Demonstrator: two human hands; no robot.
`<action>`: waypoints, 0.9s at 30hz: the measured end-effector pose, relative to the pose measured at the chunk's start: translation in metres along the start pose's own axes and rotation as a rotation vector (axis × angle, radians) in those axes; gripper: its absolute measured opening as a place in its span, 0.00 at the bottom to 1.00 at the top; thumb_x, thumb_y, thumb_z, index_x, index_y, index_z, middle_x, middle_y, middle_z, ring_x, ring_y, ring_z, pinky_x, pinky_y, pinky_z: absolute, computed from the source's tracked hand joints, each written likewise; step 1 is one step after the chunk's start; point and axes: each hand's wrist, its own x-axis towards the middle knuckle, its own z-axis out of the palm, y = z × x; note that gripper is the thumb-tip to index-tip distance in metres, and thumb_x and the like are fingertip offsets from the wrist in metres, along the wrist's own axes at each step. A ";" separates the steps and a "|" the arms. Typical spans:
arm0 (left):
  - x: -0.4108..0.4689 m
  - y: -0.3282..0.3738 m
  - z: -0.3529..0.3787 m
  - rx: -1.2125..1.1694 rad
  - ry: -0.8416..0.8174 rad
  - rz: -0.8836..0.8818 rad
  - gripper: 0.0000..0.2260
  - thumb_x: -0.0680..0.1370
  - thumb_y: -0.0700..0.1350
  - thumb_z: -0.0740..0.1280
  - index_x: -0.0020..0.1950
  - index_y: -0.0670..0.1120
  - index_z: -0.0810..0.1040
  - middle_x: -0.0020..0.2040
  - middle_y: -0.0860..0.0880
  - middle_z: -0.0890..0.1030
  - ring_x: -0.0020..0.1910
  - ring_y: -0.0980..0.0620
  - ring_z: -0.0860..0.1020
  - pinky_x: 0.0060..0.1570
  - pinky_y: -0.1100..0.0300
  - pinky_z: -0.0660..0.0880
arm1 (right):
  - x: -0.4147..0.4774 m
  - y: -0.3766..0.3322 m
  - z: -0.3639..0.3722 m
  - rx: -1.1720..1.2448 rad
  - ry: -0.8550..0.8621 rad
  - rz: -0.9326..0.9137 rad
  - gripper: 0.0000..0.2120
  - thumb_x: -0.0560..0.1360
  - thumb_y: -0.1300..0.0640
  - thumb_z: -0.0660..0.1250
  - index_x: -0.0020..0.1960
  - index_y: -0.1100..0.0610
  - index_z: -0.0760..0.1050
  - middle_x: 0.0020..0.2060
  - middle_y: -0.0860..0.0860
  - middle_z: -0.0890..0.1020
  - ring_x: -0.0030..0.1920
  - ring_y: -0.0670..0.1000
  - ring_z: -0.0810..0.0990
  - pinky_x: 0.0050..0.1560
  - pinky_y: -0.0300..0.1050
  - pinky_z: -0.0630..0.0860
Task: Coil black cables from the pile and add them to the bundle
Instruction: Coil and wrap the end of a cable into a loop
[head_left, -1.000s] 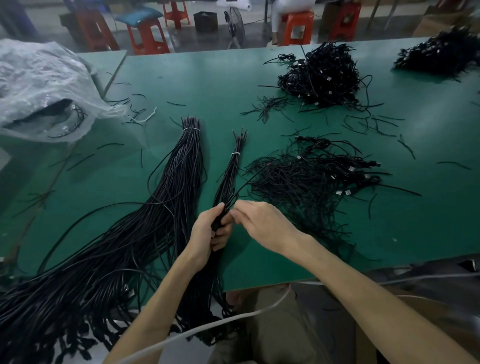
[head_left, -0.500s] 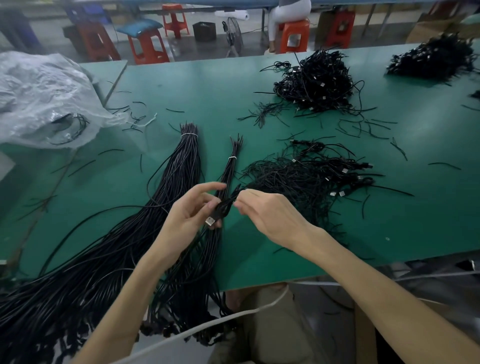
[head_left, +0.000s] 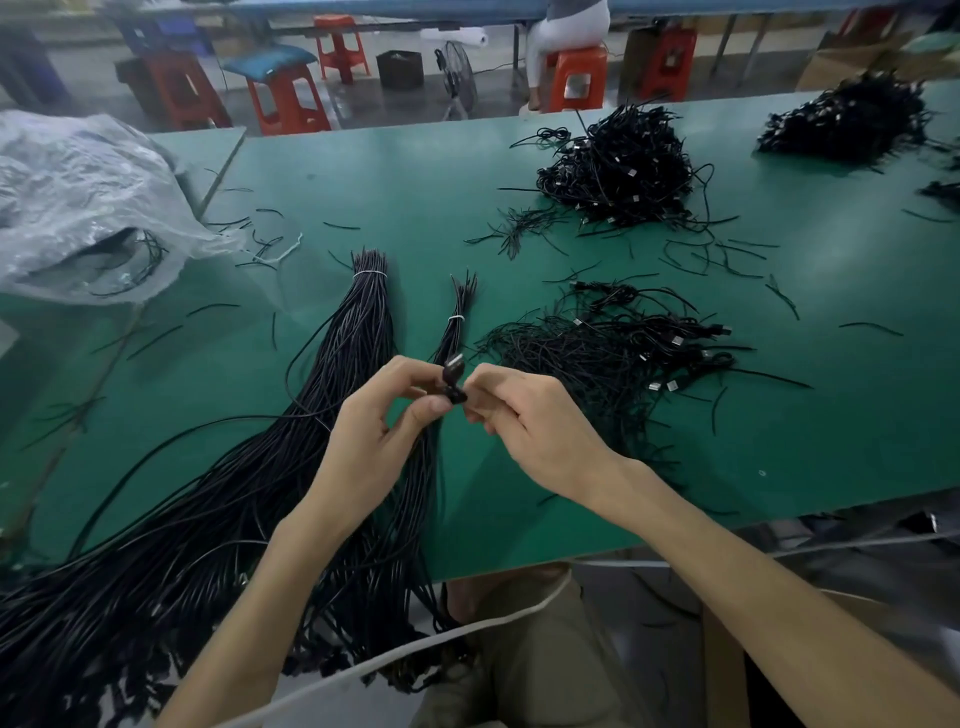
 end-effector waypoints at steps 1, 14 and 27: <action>0.000 0.003 0.002 -0.005 0.031 0.004 0.08 0.81 0.47 0.65 0.55 0.45 0.79 0.49 0.48 0.82 0.49 0.52 0.81 0.52 0.57 0.77 | 0.002 -0.001 0.001 0.053 0.010 0.017 0.09 0.84 0.56 0.59 0.48 0.57 0.76 0.39 0.40 0.77 0.38 0.42 0.76 0.44 0.39 0.75; -0.002 0.006 0.010 -0.319 0.093 -0.376 0.06 0.84 0.42 0.65 0.54 0.40 0.77 0.32 0.47 0.79 0.30 0.48 0.75 0.32 0.57 0.74 | -0.002 0.007 0.014 -0.389 0.115 -0.205 0.14 0.84 0.56 0.59 0.45 0.61 0.76 0.37 0.49 0.78 0.34 0.51 0.76 0.34 0.50 0.76; -0.012 0.003 -0.016 -0.228 -0.270 -0.201 0.14 0.85 0.39 0.60 0.70 0.43 0.77 0.39 0.43 0.83 0.37 0.47 0.82 0.45 0.58 0.80 | -0.008 0.012 0.020 -0.464 0.058 -0.297 0.10 0.78 0.64 0.57 0.44 0.63 0.77 0.37 0.53 0.79 0.33 0.55 0.77 0.32 0.48 0.75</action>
